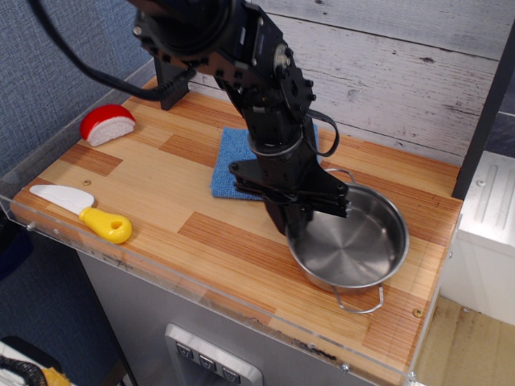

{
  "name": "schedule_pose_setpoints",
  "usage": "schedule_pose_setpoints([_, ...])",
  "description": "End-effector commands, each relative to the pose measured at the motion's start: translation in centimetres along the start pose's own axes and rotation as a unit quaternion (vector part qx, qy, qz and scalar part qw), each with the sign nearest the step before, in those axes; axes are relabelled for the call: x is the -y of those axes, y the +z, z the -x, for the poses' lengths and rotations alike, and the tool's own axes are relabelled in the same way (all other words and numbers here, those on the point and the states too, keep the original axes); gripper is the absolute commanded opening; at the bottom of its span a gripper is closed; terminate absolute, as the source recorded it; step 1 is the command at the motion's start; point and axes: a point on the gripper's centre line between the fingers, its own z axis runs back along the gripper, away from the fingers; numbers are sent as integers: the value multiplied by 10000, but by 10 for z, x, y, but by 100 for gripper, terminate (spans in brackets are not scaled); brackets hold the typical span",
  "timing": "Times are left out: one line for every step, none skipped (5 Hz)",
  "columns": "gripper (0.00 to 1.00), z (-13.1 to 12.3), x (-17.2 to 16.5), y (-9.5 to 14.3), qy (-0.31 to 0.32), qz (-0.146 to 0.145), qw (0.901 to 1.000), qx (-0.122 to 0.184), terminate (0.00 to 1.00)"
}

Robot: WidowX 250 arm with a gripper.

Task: Move the silver vessel towards the bottom right of the table.

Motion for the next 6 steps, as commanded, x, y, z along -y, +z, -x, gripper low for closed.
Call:
schedule_pose_setpoints([0, 2, -1, -3, -82, 236, 9996, -121, 0])
schedule_pose_setpoints([100, -1, -5, 4, -60, 161, 9997, -146, 0])
schedule_pose_setpoints([100, -1, -8, 13, -6, 90, 9999, -116, 0])
schedule_pose_setpoints([100, -1, -12, 20, 41, 90, 10000, -4, 0])
schedule_pose_setpoints([100, -1, -15, 26, 78, 28, 10000, 53, 0])
schedule_pose_setpoints([100, -5, -20, 44, 128, 10, 9995, 278, 0])
